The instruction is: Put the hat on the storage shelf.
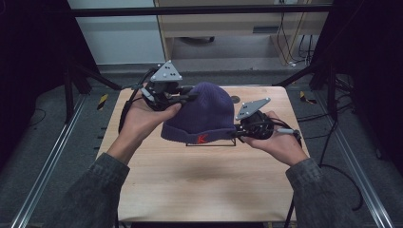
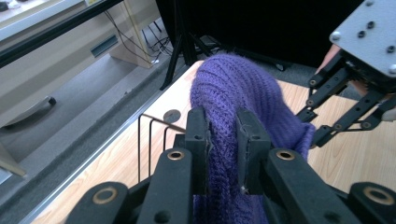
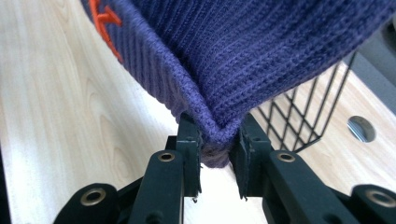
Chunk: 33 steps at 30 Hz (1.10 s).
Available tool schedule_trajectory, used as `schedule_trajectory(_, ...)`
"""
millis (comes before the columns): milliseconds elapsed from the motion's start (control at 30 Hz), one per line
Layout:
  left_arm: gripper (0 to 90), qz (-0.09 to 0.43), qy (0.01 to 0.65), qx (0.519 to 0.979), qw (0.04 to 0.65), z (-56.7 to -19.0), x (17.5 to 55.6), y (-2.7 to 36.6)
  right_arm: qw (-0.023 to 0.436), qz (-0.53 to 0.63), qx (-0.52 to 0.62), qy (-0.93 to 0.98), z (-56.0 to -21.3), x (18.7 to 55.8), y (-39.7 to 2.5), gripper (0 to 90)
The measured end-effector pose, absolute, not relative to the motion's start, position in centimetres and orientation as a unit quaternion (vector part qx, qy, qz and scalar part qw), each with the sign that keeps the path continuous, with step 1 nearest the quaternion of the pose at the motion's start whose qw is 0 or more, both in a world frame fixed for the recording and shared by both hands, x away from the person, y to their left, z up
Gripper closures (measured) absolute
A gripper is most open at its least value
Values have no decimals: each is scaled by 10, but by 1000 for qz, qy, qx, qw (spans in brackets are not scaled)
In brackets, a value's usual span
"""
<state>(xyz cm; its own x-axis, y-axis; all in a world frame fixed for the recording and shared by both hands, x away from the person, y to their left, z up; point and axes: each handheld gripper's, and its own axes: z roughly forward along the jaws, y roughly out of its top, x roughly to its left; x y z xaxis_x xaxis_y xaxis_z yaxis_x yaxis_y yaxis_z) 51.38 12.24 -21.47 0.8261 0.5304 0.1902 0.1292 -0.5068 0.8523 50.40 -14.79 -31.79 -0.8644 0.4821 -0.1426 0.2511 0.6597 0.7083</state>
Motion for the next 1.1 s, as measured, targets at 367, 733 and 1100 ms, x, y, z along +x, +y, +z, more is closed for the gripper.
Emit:
schedule_trajectory(367,762,222,197,836,461,-205,525,111,176,363,220,888,-303,519,-160,744)
schedule_trajectory(733,763,225,202,834,461,-203,536,106,182,369,238,880,-305,529,-167,744)
schedule_trajectory(1100,767,230,201,834,459,-199,542,100,187,366,246,878,-303,533,-168,744)
